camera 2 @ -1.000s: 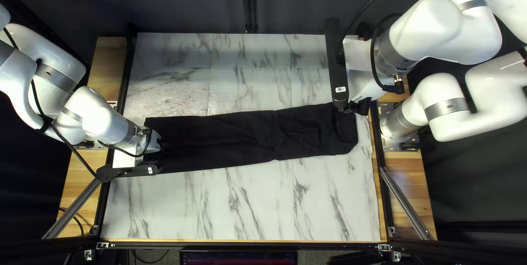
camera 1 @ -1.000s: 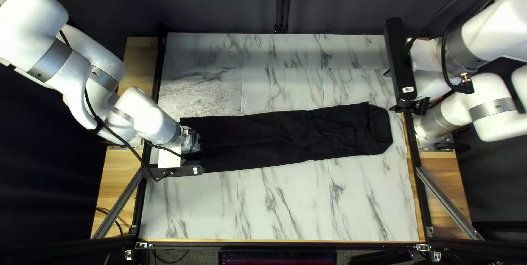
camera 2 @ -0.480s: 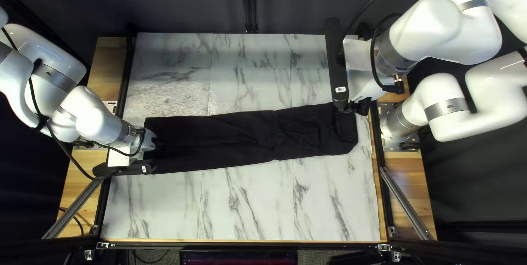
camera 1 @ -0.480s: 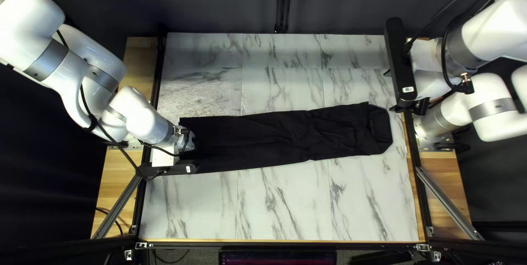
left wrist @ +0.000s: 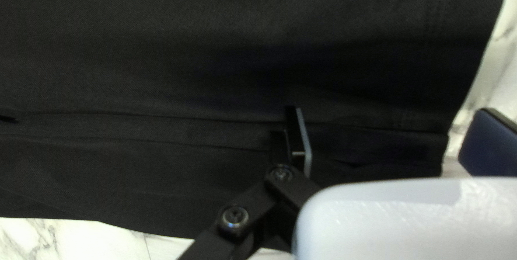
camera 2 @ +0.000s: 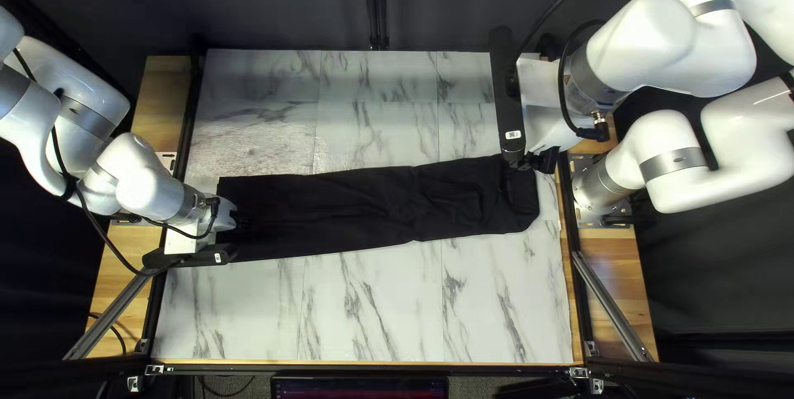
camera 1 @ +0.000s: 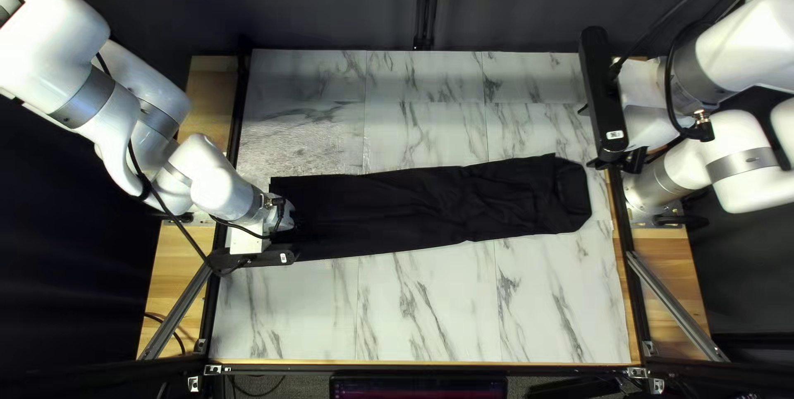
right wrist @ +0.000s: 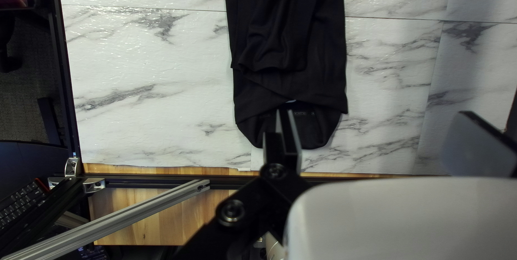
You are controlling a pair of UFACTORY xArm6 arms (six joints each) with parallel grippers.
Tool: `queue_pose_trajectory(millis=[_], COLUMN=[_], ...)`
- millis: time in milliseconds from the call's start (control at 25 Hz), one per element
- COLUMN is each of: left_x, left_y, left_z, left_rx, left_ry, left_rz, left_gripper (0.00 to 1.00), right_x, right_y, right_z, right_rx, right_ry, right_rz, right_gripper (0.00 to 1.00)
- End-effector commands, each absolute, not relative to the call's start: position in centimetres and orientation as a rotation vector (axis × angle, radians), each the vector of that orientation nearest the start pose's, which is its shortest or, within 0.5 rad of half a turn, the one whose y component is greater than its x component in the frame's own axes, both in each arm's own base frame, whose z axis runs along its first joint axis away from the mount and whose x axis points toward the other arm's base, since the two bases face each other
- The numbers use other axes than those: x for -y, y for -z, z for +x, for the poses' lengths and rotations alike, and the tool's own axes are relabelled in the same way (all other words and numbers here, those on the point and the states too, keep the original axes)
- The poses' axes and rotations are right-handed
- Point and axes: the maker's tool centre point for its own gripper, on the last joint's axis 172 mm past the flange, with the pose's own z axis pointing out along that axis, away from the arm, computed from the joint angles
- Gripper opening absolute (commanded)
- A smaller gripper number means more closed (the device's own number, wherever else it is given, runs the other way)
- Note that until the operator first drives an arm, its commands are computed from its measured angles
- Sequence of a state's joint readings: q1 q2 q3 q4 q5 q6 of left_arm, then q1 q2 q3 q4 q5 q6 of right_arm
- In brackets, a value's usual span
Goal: Fold t-shirt
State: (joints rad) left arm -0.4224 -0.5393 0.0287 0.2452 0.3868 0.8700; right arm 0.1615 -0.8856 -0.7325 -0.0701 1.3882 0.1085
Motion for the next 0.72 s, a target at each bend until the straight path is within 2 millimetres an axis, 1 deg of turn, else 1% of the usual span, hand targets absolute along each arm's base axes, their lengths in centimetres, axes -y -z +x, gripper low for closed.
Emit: queue_pose_trajectory(millis=[40, 120, 200, 280, 320, 360, 440, 720], left_x=[9.33, 9.35, 9.33, 9.32, 9.34, 9.34, 9.36, 9.72], left_y=[-1.96, -2.0, -1.99, -1.95, -1.95, -1.95, -1.95, -2.79], left_z=[22.56, 22.53, 22.5, 22.5, 22.5, 22.5, 22.48, 23.22], left_rx=[-2.068, -2.071, -2.074, -2.077, -2.078, -2.079, -2.083, -2.102], left_ry=[0.15, 0.149, 0.149, 0.149, 0.15, 0.15, 0.15, 0.144], left_rz=[-2.184, -2.183, -2.183, -2.183, -2.182, -2.182, -2.178, -2.153], left_gripper=[0.82, 0.32, 0.21, 0.12, 0.1, 0.03, 0.0, 0.0], right_x=[-2.89, -2.89, -2.89, -2.89, -2.89, -2.89, -2.89, -2.89], right_y=[-33.81, -33.81, -33.81, -33.81, -33.81, -33.81, -33.81, -33.81], right_z=[28.64, 28.64, 28.64, 28.64, 28.64, 28.64, 28.64, 28.64], right_rx=[0.091, 0.091, 0.091, 0.091, 0.091, 0.091, 0.091, 0.091], right_ry=[0.376, 0.376, 0.376, 0.376, 0.376, 0.376, 0.376, 0.376], right_rz=[-3.156, -3.156, -3.156, -3.156, -3.156, -3.156, -3.156, -3.156], right_gripper=[1.0, 1.0, 1.0, 1.0, 1.0, 1.0, 1.0, 1.0])
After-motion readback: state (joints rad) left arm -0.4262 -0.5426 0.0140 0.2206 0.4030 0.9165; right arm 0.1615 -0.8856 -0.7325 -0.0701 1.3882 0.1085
